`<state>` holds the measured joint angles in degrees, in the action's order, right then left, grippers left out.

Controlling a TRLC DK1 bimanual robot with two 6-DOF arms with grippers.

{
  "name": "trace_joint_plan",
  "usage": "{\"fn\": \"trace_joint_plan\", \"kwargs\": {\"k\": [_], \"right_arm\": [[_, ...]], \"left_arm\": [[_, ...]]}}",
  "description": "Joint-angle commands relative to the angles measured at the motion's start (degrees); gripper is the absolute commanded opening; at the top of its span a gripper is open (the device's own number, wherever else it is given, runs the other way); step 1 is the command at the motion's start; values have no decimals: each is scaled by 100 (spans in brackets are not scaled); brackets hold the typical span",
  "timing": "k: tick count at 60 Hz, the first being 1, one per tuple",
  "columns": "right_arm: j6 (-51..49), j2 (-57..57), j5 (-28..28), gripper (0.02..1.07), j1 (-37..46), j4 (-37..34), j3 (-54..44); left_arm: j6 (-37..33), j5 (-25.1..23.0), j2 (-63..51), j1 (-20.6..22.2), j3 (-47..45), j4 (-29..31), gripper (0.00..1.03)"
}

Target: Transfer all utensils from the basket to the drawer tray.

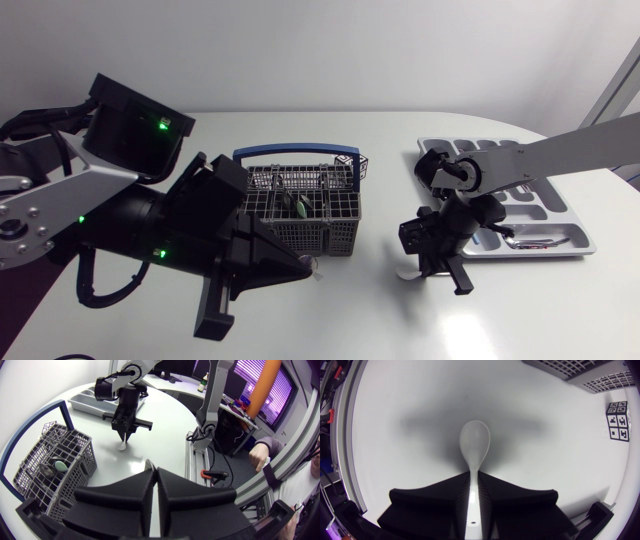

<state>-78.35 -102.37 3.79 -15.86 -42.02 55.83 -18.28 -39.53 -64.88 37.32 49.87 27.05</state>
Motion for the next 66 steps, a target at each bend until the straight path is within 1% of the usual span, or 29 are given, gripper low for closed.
{"fn": "trace_joint_plan", "kwargs": {"k": [1,12,16,22,29,40,45,51,58,66], "right_arm": [[109,191,16,8,-111,-219,-266],[109,885,148,8,-137,-773,-143],[74,1158,280,8,-84,-1063,-11],[-199,1412,377,8,294,-1397,235],[-744,1377,403,8,1032,-1572,499],[-1675,1078,421,8,2183,-1520,780],[-2167,753,491,8,2825,-1458,1044],[-2712,419,526,8,3440,-1133,1219],[-3081,-73,526,8,3906,-887,1527],[-3407,-424,377,8,4161,-491,1641]], "left_arm": [[-132,7,55,30,41,-51,4],[-114,7,107,12,41,-24,4],[-114,7,134,12,41,-15,4],[-114,7,143,21,32,-7,4],[-114,7,143,30,23,-15,4],[-105,15,143,12,32,-51,4],[-96,33,134,3,32,-86,4],[-79,42,125,3,6,-156,4],[18,138,116,-14,-30,-402,4],[158,200,46,-14,-30,-613,4]]}}
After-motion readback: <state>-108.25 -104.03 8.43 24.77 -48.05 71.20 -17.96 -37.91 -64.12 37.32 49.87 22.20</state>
